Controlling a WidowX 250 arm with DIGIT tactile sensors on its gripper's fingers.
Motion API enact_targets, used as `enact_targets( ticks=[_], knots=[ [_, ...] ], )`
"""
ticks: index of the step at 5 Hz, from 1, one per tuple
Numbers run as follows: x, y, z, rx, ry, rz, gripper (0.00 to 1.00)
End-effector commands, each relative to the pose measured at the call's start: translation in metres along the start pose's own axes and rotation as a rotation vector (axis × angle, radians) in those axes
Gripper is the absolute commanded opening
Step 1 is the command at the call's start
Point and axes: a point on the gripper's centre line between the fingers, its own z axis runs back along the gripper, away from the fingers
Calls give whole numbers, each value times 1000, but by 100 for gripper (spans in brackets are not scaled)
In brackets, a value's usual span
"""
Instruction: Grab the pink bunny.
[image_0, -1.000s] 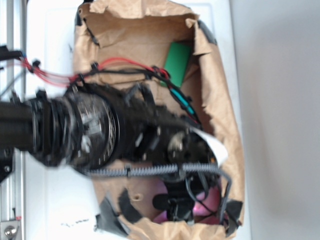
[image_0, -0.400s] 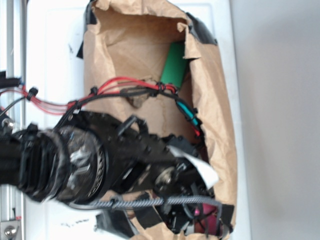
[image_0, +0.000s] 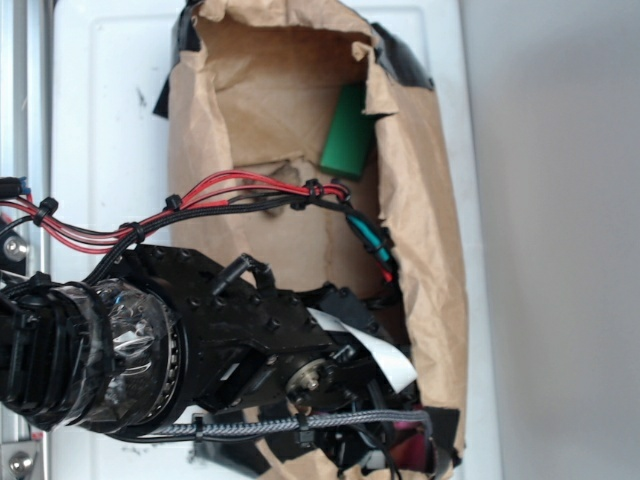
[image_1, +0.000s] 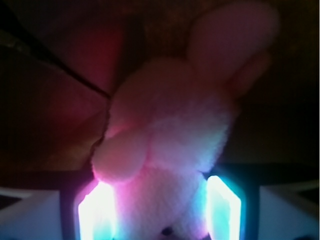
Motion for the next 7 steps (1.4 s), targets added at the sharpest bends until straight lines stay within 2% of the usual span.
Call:
enact_targets(
  ticks=[1, 2, 3, 4, 5, 6, 7],
  knots=[
    [14, -9, 6, -25, -13, 51, 0],
    [36, 12, 14, -70, -13, 170, 0],
    [56, 43, 74, -98, -34, 217, 0],
    [71, 34, 123, -87, -29, 237, 0],
    [71, 24, 150, -10, -39, 240, 0],
    [69, 19, 159, 90, -4, 208, 0],
    [64, 15, 169, 288, 120, 193, 0]
  ],
)
